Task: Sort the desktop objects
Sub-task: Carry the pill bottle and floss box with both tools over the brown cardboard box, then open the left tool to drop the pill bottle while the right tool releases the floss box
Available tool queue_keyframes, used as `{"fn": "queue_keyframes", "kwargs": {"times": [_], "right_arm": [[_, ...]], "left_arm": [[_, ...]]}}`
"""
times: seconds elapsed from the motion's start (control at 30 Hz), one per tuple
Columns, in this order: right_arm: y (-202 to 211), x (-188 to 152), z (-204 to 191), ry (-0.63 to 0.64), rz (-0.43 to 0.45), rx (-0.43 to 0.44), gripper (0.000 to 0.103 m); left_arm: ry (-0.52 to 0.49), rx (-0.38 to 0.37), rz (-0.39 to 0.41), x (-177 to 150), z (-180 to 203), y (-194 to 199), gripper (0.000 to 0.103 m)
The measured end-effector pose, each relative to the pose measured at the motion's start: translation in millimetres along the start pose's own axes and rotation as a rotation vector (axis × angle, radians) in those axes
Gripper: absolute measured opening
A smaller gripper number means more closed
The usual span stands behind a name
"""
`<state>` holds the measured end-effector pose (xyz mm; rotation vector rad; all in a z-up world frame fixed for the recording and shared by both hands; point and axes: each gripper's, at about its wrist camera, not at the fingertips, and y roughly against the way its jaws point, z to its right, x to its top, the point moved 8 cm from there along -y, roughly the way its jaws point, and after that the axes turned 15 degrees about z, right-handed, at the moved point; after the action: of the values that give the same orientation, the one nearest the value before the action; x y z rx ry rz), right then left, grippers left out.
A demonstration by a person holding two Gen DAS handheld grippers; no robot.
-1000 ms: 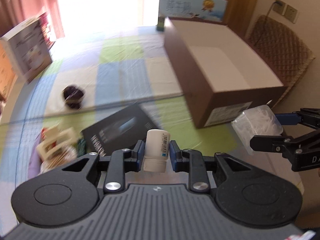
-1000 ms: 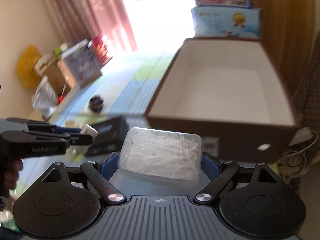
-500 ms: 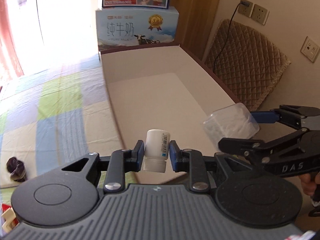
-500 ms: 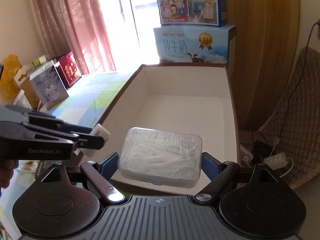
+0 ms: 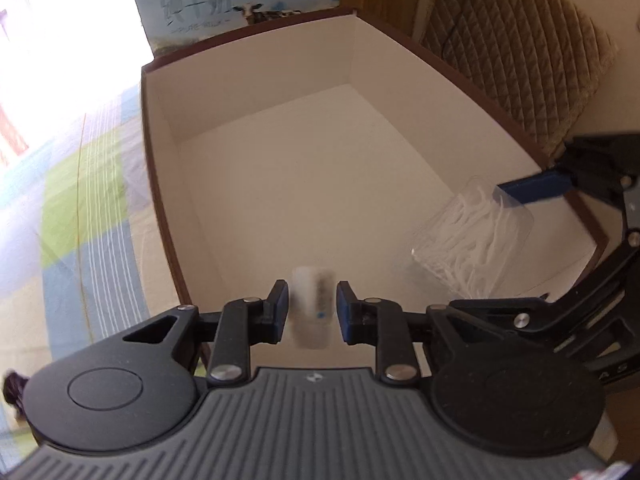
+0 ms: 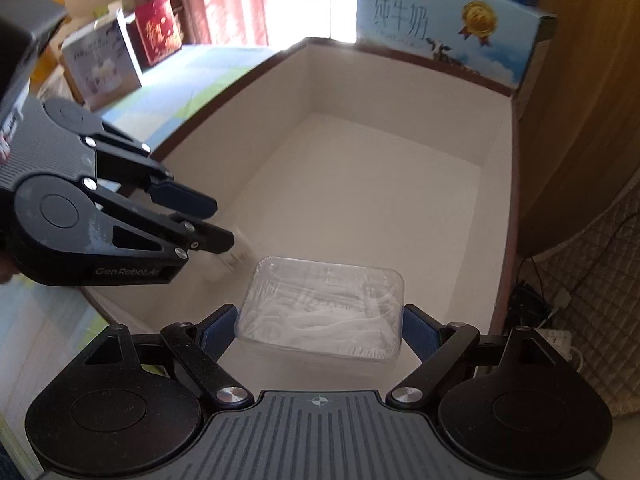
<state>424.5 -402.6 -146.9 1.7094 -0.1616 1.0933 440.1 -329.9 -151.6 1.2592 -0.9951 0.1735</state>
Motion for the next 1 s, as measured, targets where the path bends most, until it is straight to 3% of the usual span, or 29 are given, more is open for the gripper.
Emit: {"fn": "queue_keyframes", "kwargs": {"times": [0.17,0.5,0.6,1.0], "right_arm": [[-11,-2,4,0.069,-0.043,0.034,0.085],[-18,1,7,0.107,-0.029,0.044,0.085],[-17,3,7,0.115,-0.01,0.049,0.092],[12,9,1,0.09,0.071,0.082,0.099]], "left_arm": [[-0.021,-0.027,-0.016,4,4,-10,0.021],[-0.02,-0.018,-0.039,0,3,-16,0.021],[-0.022,-0.017,-0.035,0,3,-14,0.022],[0.013,0.004,0.027,9,0,14,0.052]]}}
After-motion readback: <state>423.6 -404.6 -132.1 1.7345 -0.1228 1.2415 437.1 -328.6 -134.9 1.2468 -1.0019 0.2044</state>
